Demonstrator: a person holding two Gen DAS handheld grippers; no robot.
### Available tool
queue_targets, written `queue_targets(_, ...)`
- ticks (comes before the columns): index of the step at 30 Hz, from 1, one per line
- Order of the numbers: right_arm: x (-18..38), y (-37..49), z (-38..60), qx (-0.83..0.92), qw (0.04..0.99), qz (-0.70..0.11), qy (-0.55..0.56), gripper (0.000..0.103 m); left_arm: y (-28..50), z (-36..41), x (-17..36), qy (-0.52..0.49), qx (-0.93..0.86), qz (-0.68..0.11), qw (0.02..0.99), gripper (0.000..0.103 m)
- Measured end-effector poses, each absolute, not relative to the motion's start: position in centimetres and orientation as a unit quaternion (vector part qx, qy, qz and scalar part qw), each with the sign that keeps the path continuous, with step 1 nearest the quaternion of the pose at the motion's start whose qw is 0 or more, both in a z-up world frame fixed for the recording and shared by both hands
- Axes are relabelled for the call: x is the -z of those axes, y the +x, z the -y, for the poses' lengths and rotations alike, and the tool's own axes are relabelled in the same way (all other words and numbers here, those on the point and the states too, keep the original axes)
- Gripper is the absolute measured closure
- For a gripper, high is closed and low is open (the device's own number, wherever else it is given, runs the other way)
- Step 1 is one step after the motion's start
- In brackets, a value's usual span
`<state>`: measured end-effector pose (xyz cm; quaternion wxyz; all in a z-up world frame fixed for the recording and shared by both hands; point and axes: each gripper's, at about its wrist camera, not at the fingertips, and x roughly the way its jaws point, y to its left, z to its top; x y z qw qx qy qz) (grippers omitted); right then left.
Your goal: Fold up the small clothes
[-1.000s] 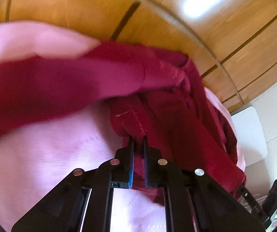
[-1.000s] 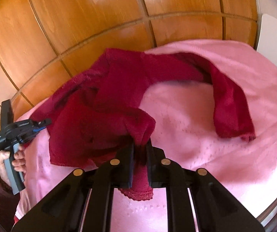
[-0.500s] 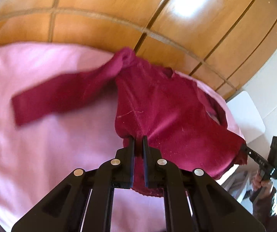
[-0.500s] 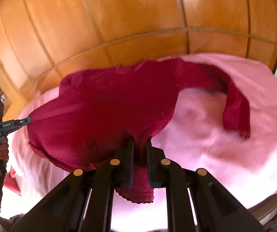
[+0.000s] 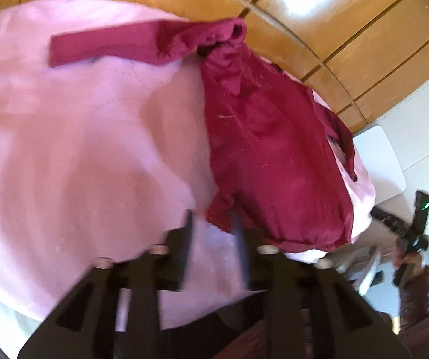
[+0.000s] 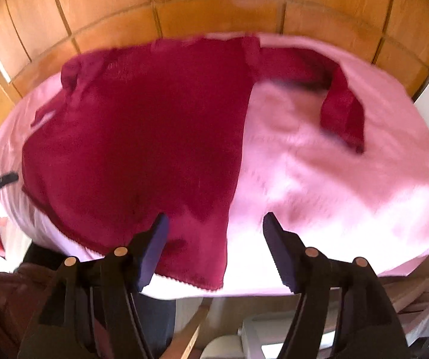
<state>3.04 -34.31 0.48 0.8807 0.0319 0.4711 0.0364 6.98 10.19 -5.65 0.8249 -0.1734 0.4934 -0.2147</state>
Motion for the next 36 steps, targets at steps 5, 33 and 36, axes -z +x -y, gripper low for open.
queue_targets(5, -1.7, 5.5, 30.7, -0.073, 0.898, -0.434, 0.031, 0.026, 6.5, -8.5, 6.8, -0.126, 0.243, -0.469, 0.839, 0.057)
queue_targets(33, 7.5, 13.5, 15.8, -0.193, 0.890, -0.413, 0.002, 0.023, 5.3, -16.5, 5.1, -0.168, 0.075, -0.464, 0.866, 0.071)
queue_targets(36, 7.7, 13.8, 16.0, -0.191, 0.890, -0.413, 0.016, 0.021, 9.1, -19.7, 5.4, -0.236, 0.017, -0.446, 0.863, 0.063)
